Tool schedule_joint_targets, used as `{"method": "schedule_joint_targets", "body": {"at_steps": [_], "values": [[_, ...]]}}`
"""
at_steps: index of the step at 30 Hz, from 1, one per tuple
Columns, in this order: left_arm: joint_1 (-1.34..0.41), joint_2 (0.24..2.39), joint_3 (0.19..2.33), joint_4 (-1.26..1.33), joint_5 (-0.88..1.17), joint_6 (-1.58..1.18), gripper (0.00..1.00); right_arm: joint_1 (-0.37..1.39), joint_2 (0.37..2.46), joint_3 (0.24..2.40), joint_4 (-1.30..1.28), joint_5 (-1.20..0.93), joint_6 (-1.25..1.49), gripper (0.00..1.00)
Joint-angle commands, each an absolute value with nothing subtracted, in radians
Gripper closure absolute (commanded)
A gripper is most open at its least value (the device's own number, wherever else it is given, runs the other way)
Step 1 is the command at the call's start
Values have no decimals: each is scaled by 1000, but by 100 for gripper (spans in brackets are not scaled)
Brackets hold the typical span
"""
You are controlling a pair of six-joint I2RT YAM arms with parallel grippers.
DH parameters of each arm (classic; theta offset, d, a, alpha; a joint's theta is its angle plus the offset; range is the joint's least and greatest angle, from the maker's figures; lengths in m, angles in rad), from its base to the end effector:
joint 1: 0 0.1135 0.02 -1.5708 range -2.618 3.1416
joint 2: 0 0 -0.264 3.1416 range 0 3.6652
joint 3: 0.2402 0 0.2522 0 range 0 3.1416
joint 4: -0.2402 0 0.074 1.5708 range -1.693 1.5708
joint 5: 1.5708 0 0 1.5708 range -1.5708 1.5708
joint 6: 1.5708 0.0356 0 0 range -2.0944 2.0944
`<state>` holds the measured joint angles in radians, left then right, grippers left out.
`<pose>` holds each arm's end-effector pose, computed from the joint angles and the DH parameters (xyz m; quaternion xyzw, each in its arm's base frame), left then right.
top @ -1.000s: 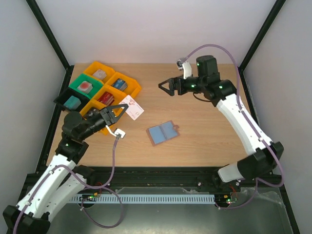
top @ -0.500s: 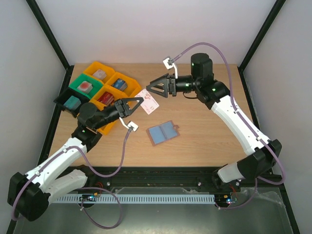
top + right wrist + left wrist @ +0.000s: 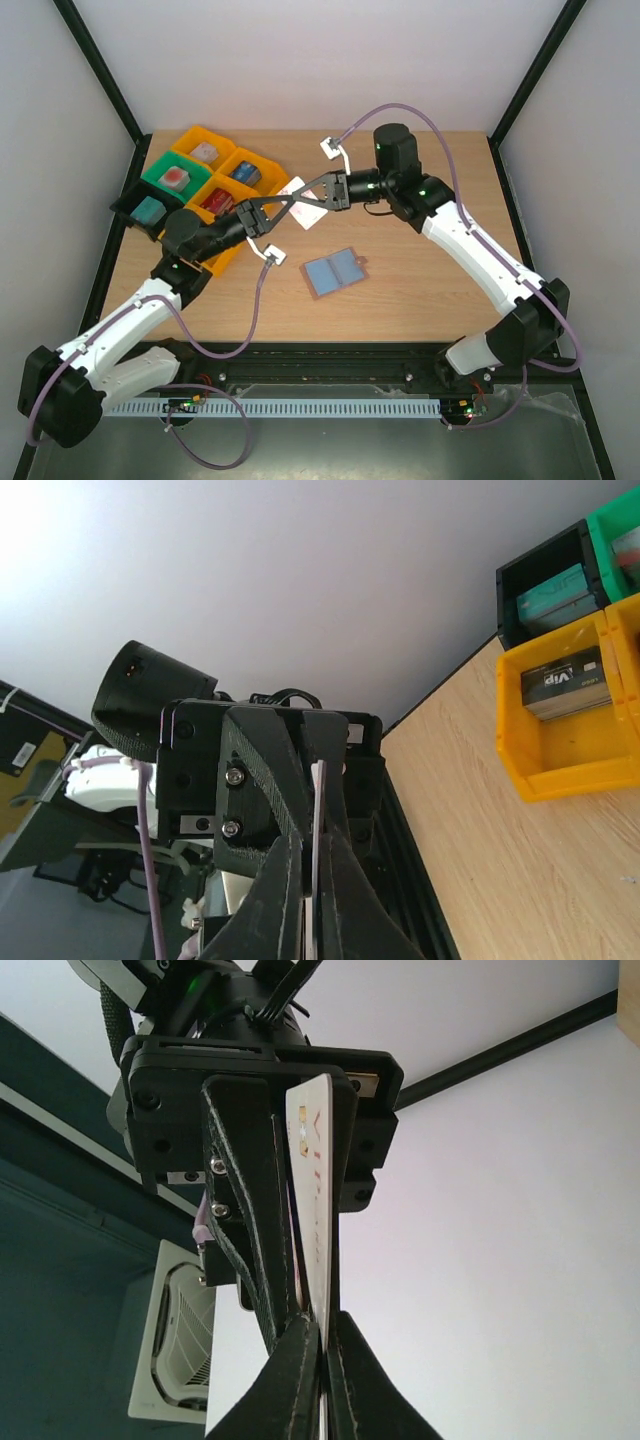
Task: Take the credit cards out of the card holder
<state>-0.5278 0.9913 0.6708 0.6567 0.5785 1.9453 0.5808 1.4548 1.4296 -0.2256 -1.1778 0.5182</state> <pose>0.1844 -0.1300 0.3484 0.6004 -0.0377 0.3834 0.7008 0.2501 0.2035 0.4078 -0.3609 0.6459 0.6405 0.2056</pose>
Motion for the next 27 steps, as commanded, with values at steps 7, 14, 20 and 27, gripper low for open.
{"method": "schedule_joint_targets", "body": {"at_steps": [7,14,20,27], "values": [[-611,948,704,481,390,1696,20,525,1411,1437,-138,-819,829,99],[-683,980,948,0,358,434,18,575,1280,1290,94,-305,985,98],[-472,1015,826,427,655,-635,22,668,1206,1166,353,-210,993,98],[-466,1043,850,667,724,-801,18,776,1236,1130,484,-257,952,98]]}}
